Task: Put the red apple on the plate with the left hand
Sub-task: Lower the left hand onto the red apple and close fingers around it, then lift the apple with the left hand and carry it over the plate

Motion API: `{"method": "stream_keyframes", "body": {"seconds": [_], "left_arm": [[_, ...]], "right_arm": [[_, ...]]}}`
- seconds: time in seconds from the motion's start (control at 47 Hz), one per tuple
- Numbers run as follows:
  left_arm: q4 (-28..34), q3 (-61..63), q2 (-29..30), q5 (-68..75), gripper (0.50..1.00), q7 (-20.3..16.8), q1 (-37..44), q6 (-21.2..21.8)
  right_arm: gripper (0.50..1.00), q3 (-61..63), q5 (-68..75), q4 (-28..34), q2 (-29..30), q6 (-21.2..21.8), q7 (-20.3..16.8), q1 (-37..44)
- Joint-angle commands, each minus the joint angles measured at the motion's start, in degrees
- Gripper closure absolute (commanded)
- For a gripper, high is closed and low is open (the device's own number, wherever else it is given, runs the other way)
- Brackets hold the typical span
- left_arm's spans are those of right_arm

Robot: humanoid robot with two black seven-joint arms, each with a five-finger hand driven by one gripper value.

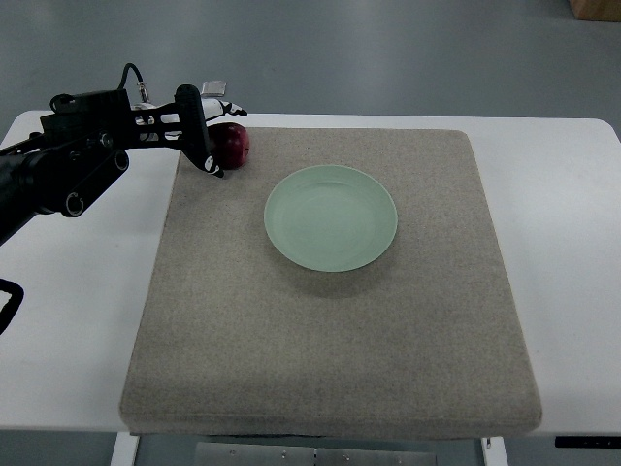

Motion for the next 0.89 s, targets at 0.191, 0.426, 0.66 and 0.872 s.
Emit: {"method": "stream_keyframes", "body": {"seconds": [0.191,0.426,0.66,0.872], "left_arm": [[-0.07,0.53,0.0,-0.06,0.767,-0.15,0.37,0.0],[-1.04,0.88,0.7,-0.32,0.981,-0.77,-0.07,-0.61],[-13.77,-0.35,5.8,-1.73,1.0,-2.44,-0.95,-0.97],[-20.11,0.88,5.36,-1.38,1.0,-2.53,-0.6,-2.1]], "right_arm": [[0.572,0.0,0.0,0.0,0.0,0.0,0.01,0.01],[0.572,0.0,0.0,0.0,0.0,0.0,0.01,0.01],[0.572,0.0,0.0,0.0,0.0,0.0,0.01,0.01],[0.57,0.0,0.0,0.0,0.0,-0.09,0.01,0.01]]}}
